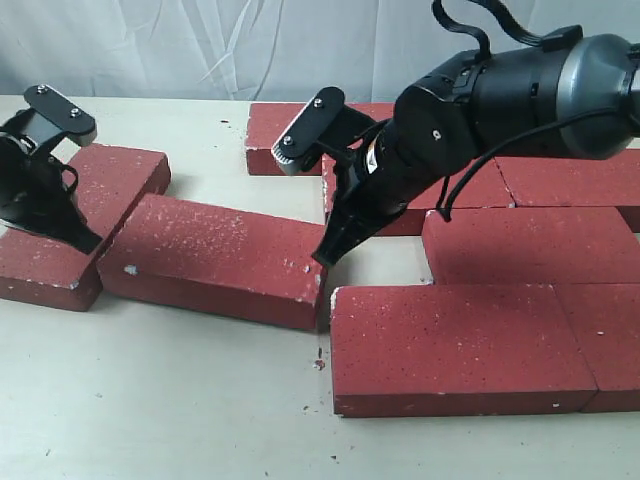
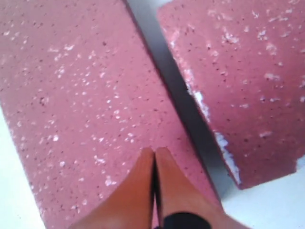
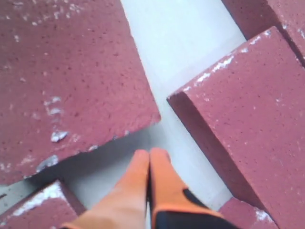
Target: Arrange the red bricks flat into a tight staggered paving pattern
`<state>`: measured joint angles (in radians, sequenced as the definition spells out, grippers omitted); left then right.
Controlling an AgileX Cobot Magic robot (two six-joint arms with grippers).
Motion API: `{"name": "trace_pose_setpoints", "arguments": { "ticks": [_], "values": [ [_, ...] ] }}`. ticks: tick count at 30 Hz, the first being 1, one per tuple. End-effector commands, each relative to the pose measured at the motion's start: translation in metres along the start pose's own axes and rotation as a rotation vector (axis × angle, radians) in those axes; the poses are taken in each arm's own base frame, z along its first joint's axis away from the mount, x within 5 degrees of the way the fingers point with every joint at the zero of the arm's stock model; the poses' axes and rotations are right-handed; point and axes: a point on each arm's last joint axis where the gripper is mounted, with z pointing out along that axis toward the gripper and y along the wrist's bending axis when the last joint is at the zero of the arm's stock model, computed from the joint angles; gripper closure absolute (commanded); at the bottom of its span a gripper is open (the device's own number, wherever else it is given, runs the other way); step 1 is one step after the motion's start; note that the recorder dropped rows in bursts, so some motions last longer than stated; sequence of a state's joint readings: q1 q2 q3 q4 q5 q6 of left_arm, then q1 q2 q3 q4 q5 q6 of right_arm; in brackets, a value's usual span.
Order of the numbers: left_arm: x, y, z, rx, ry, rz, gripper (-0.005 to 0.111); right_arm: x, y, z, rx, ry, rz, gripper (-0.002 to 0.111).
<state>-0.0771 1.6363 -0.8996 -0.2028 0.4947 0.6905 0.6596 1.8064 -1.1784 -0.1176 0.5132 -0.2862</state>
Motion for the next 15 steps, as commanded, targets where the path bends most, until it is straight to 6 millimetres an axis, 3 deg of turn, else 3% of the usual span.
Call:
{"name": "trace_pose_setpoints", "arguments": {
  "ticks": [1, 4, 7, 11, 15],
  "values": [
    [0.002, 0.009, -0.004, -0.029, -0.008, -0.045, 0.107, 0.008, -0.015, 0.000, 0.034, 0.024, 0.036, 0.109],
    [0.001, 0.007, -0.004, -0.010, -0.009, -0.069, 0.107, 0.008, -0.015, -0.001, 0.016, 0.030, 0.069, 0.109],
    [-0.002, 0.004, -0.004, 0.025, -0.039, -0.140, 0.107, -0.001, 0.003, -0.006, -0.065, -0.013, 0.075, 0.109],
    [-0.001, -0.004, -0.004, 0.113, -0.029, -0.103, 0.107, -0.009, 0.050, -0.014, -0.286, -0.015, -0.216, 0.109],
    [-0.006, -0.006, -0.002, 0.148, -0.079, -0.097, 0.107, -0.009, 0.078, -0.017, -0.450, -0.041, -0.427, 0.109]
  ]
}}
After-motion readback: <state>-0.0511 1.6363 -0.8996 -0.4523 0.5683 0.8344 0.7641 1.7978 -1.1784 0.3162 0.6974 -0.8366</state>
